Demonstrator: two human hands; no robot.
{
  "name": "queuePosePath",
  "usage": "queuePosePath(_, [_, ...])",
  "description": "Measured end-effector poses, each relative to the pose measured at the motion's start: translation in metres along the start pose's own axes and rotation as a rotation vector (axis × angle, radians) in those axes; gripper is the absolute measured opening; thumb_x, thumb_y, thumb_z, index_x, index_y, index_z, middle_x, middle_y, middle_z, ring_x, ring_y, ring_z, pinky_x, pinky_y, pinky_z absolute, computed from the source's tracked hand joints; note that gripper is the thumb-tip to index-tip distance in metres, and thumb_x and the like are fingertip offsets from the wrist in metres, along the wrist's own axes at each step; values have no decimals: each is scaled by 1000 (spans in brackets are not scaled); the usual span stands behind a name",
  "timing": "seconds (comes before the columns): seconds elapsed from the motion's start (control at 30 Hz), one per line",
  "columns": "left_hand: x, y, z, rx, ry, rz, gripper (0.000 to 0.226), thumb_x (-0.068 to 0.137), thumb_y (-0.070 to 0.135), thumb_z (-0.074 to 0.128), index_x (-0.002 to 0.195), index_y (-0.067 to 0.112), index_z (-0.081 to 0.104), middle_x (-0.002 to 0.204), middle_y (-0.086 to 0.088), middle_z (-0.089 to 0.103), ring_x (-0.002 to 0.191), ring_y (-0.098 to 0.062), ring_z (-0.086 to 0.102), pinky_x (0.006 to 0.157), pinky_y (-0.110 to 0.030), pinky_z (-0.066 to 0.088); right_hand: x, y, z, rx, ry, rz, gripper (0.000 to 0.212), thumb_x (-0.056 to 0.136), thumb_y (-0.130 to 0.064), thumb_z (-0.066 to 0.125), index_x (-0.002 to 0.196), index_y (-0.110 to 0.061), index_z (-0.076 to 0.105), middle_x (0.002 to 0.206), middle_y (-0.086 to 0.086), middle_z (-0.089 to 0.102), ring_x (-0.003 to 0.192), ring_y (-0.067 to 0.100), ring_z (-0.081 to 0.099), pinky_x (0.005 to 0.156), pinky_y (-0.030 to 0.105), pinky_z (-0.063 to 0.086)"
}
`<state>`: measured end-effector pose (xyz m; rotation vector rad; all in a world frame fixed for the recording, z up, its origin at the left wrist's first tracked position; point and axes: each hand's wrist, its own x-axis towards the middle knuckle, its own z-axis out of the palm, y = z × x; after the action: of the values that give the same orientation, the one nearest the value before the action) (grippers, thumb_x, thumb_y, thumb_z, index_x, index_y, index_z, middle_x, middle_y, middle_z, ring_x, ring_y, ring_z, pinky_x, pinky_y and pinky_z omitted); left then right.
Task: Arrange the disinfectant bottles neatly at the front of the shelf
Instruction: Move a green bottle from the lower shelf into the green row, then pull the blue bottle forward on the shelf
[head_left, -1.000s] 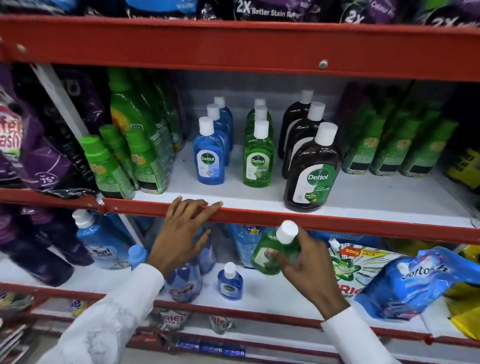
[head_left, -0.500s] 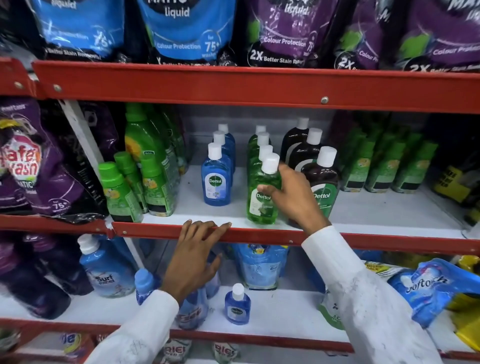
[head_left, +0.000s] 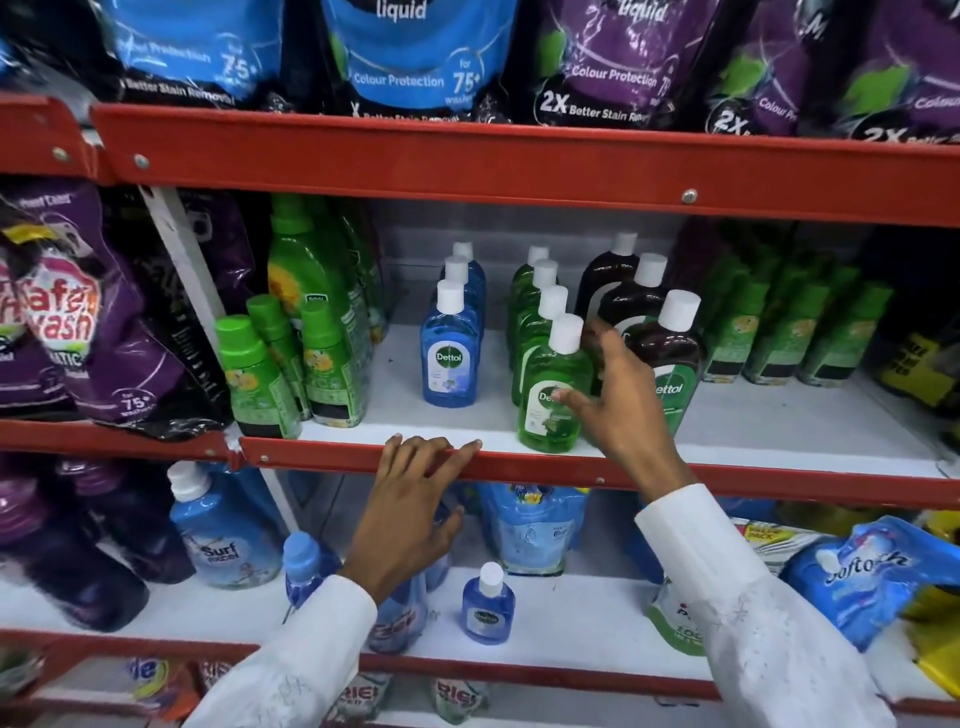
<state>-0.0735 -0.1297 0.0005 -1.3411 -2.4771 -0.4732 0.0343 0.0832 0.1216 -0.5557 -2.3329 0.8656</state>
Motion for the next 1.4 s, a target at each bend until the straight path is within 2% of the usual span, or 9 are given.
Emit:
queuePosePath(0.1, [-1,-3,-4,32,11,-10,73,81,41,58,147,40,28,132,3,50,130,-22,41,122,-54,19,-33,7,3,33,183,-122,81,78,-10,81,147,-16,39,144,5,53,131,18,53,114,35,43])
queuePosePath(0.27, [-16,-37,-11,55,71,-119,68,81,36,63,144,37,36,127,0,52,126,-26,45,122,-53,19,-99,36,48,9,319,-275,35,83,-1,70,115,-12,62,112,4,61,104,21,59,94,36,51])
queuePosePath(0.47, [-22,-39,-15,58,37,-117,74,81,35,63,147,37,30,136,-2,48,132,-27,39,123,-56,16,-135,118,136,-103,-474,110,61,69,-18,74,127,-22,54,126,0,60,116,21,57,97,26,43])
queuePosePath(0.6, [-22,-36,-14,44,36,-129,74,81,36,63,147,37,29,135,-1,47,134,-26,37,123,-56,16,-132,138,170,-103,-635,195,44,63,-30,77,104,-24,61,103,2,71,93,18,65,83,36,54])
queuePosePath(0.73, [-23,-37,-19,42,22,-112,75,82,37,62,148,38,26,135,1,46,134,-24,35,123,-55,15,-126,127,165,-121,-596,145,31,64,-26,77,91,-16,65,88,3,74,80,17,66,75,38,56])
queuePosePath(0.97, [-23,-37,-19,0,35,-111,74,81,32,63,146,37,30,135,1,48,132,-24,37,124,-54,13,-107,35,83,-64,-302,-34,40,71,-38,78,107,-27,64,94,-11,74,84,15,68,76,37,57])
queuePosePath(1.17, [-21,-34,-16,-31,86,-119,62,77,21,62,136,29,43,129,-1,53,128,-27,42,123,-56,15,-53,-66,13,168,-41,-169,41,76,-27,82,114,-24,67,98,-18,72,89,-10,66,80,8,50])
queuePosePath(1.33, [-21,-32,-20,-171,62,-176,75,70,13,47,144,18,40,142,-6,49,137,-28,35,126,-50,7,0,-88,38,61,-43,-197,36,80,-24,77,114,-20,64,100,1,77,86,20,70,81,38,57])
queuePosePath(1.4, [-21,-32,-23,-225,39,-205,78,70,8,43,147,12,35,150,-11,44,144,-31,30,126,-44,2,13,-83,57,-1,-85,-184,34,82,-23,76,112,-16,62,99,8,75,83,25,69,74,36,54])
